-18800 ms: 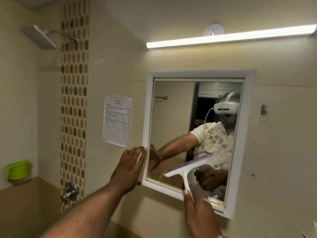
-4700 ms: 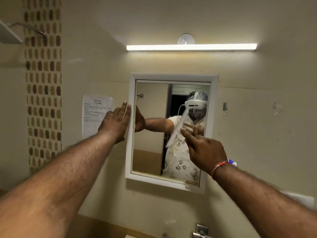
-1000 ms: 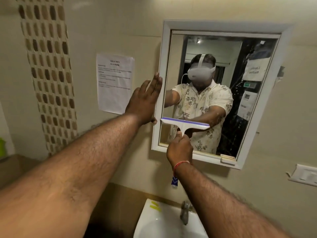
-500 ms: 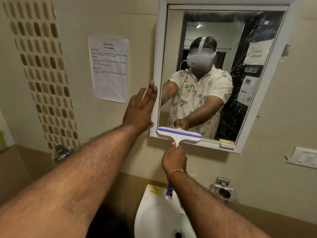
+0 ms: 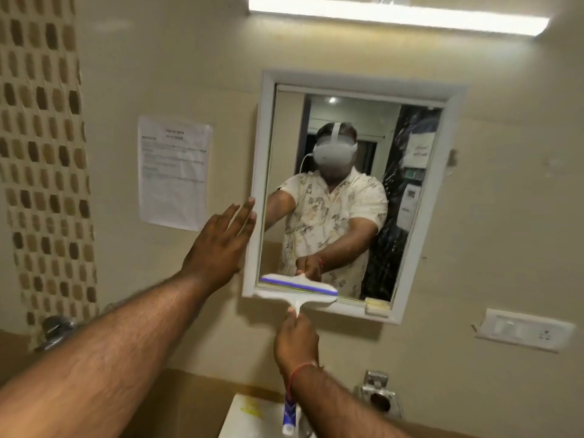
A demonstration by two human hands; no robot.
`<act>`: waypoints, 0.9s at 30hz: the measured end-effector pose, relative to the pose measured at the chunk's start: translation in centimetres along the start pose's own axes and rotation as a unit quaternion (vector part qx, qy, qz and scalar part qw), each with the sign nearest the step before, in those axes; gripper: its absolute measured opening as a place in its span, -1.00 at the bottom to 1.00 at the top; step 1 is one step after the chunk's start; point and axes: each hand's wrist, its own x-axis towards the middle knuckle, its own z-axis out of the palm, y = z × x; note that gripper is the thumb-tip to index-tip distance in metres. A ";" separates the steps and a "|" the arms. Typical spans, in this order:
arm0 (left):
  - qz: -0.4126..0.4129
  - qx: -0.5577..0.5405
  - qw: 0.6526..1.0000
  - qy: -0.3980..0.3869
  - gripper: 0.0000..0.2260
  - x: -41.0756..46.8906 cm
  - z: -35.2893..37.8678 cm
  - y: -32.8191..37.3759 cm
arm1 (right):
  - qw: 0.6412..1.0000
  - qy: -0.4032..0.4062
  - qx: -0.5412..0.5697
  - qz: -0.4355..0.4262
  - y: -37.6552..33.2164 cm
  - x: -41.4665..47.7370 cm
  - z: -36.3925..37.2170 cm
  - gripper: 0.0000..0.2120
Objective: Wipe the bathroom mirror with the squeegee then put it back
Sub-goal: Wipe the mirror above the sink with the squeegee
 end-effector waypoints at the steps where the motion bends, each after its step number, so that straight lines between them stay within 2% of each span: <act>1: 0.017 0.000 1.000 0.017 0.26 0.3 -0.4 -0.4 | 1.000 0.010 -0.008 -0.012 0.1 0.0 -0.8 -0.55; 4: 0.067 0.011 0.997 0.036 0.08 1.8 -1.7 -1.5 | 0.998 0.040 -0.018 -0.055 -0.8 0.5 -3.7 -0.57; 8: 0.106 0.027 0.993 0.053 -0.29 4.5 -4.8 -2.9 | 0.990 0.072 0.034 -0.115 -5.1 1.7 -8.3 -0.60; 10: 0.096 0.024 0.992 0.074 -0.32 6.3 -7.0 -3.7 | 0.983 0.095 0.059 -0.146 -8.1 2.2 -10.9 -0.64; 13: 0.044 -0.006 0.991 0.124 -0.18 9.5 -10.5 -4.8 | 0.967 0.107 0.108 -0.203 -13.1 2.7 -15.0 -0.69; 15: 0.005 -0.014 0.991 0.136 0.03 11.8 -12.5 -5.1 | 0.956 0.122 0.116 -0.239 -16.3 3.1 -17.8 -0.67; 18: -0.045 0.007 0.994 0.098 0.38 14.6 -15.5 -4.7 | 0.940 0.171 0.083 -0.284 -20.4 4.8 -20.9 -0.60; 20: -0.061 0.016 0.995 0.079 0.51 16.3 -16.8 -4.1 | 0.934 0.200 0.038 -0.292 -22.3 5.8 -22.2 -0.46; 22: -0.075 0.011 0.995 0.061 0.52 17.9 -17.4 -3.4 | 0.934 0.206 0.012 -0.292 -23.7 6.3 -23.0 -0.46; 25: -0.093 0.034 0.994 0.040 0.42 19.5 -17.3 -3.1 | 0.934 0.209 0.004 -0.291 -25.1 6.7 -23.7 -0.49; 27: -0.102 0.041 0.993 0.031 0.42 20.0 -17.5 -3.2 | 0.936 0.192 0.013 -0.295 -25.4 7.0 -23.7 -0.43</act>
